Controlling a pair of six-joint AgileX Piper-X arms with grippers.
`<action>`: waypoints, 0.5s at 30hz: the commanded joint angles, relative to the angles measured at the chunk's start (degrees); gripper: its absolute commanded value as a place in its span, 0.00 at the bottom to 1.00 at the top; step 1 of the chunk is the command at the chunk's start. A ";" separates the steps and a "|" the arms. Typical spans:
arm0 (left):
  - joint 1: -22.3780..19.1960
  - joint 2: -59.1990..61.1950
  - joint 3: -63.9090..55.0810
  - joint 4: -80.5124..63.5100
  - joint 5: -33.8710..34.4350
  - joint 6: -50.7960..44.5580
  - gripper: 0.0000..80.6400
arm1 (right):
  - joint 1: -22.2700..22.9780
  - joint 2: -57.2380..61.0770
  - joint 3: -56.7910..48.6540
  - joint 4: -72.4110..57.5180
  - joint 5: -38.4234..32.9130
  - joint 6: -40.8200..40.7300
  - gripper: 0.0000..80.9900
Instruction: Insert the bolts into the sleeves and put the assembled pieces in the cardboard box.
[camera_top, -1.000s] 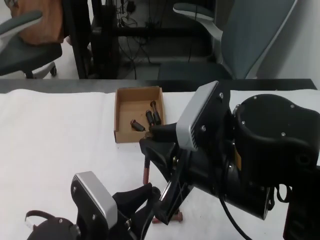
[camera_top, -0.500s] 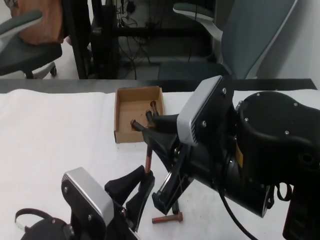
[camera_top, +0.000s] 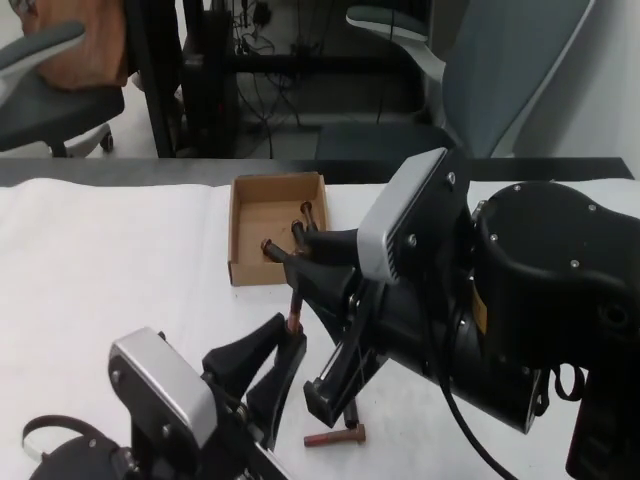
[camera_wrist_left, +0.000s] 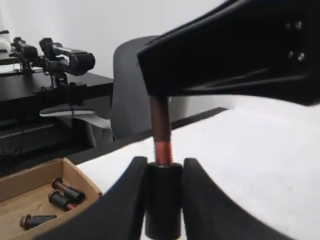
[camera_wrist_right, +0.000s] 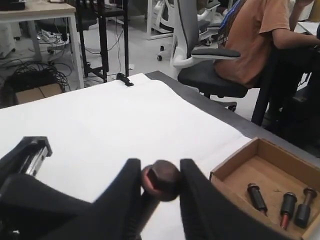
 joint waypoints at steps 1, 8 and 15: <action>-0.12 0.02 -0.50 -7.59 0.04 1.36 0.02 | -0.11 -0.19 -0.24 1.15 0.12 0.90 0.00; -0.12 0.02 -0.50 -10.84 0.04 1.36 0.02 | -0.11 -0.19 -0.24 1.43 -7.65 1.14 0.00; -0.12 0.02 -0.50 -10.84 0.04 1.36 0.02 | 1.60 -2.35 -0.24 0.00 -7.82 7.35 0.85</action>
